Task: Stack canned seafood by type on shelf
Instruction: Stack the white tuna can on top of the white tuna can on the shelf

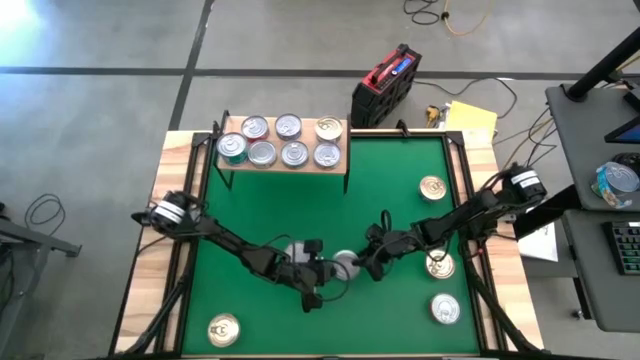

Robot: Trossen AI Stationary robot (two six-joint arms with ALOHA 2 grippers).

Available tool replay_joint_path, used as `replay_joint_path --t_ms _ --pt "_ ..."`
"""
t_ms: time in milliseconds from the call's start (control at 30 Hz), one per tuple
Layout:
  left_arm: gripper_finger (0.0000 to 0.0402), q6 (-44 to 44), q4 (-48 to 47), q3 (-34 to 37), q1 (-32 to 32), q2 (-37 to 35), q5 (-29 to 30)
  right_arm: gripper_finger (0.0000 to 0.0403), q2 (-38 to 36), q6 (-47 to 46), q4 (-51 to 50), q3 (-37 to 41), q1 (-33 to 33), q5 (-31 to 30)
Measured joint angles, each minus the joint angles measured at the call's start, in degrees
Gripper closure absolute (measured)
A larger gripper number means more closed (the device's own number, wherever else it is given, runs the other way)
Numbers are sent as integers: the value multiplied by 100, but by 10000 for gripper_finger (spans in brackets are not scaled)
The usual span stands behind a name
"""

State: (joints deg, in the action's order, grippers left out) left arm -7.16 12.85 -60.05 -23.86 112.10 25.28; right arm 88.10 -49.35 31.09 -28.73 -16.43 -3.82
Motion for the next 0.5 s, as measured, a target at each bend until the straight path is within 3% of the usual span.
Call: replay_joint_path --t_ms 200,333,500 --pt "401 271 -156 0 -96 -379 6 277 -621 236 -740 13 -6 125" --pt "402 446 -635 18 -149 -744 10 277 -1142 410 -1121 55 23 -106" --pt "401 849 -468 580 -136 -1474 30 277 -1613 778 -1105 70 274 -218"
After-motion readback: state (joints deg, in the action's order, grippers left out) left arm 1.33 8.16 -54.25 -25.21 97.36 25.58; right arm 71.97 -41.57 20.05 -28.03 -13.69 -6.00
